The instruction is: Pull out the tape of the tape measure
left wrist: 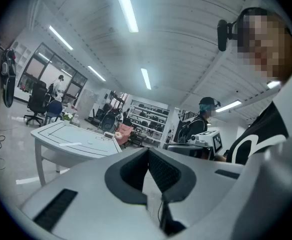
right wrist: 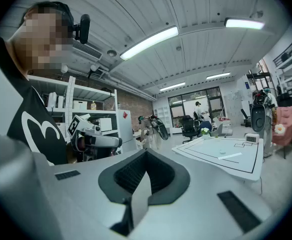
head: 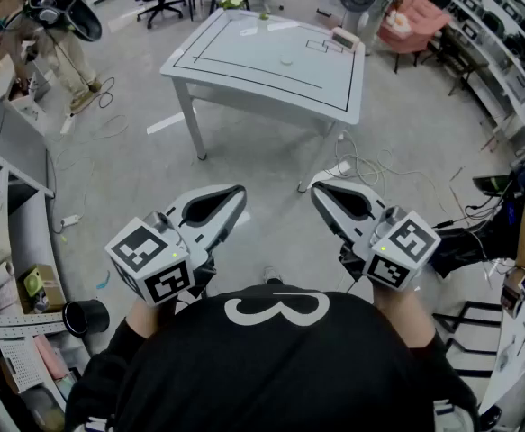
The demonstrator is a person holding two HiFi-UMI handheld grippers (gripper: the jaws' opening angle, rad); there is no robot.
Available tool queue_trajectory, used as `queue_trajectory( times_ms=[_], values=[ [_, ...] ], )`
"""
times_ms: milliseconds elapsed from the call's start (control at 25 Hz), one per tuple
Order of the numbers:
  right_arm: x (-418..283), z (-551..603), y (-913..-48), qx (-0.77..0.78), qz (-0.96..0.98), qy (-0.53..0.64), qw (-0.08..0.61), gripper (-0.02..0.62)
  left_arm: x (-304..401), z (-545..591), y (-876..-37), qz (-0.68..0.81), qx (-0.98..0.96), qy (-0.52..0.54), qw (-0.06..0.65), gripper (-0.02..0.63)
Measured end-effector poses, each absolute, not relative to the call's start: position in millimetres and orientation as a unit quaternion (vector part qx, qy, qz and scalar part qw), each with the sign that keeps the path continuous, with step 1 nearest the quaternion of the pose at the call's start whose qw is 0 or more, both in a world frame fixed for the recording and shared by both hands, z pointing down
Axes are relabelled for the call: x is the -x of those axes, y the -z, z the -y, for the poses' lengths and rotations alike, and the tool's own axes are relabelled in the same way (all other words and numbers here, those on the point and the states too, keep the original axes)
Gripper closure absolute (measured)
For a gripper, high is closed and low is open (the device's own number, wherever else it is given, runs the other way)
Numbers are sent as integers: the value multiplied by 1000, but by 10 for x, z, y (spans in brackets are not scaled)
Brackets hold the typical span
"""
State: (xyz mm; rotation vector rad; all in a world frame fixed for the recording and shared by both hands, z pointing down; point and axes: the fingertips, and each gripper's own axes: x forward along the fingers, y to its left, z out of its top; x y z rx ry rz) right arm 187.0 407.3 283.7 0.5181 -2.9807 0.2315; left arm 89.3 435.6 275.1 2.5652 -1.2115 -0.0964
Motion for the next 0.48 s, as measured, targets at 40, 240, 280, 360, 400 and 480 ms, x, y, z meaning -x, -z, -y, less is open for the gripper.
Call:
queue_trajectory(
  times_ms=[40, 240, 280, 360, 400, 480],
  values=[
    [-1867, -4097, -2839, -173, 981, -78, 52, 586, -876, -4386, -2751, 423, -893, 32, 147, 603],
    [-1843, -4236, -2852, -180, 979, -78, 50, 586, -836, -4516, -2797, 422, -895, 28, 141, 603],
    [-1840, -4271, -2857, -181, 979, -77, 52, 586, -834, -4540, -2809, 421, -895, 29, 141, 603],
    [-1840, -4334, -2876, -181, 979, -75, 54, 586, -826, -4583, -2827, 421, -895, 31, 141, 603],
    [-1842, -4359, -2885, -182, 979, -75, 55, 586, -822, -4599, -2831, 422, -895, 32, 140, 603],
    [-1841, -4393, -2886, -187, 978, -69, 54, 586, -815, -4627, -2828, 422, -895, 35, 138, 603]
  ],
)
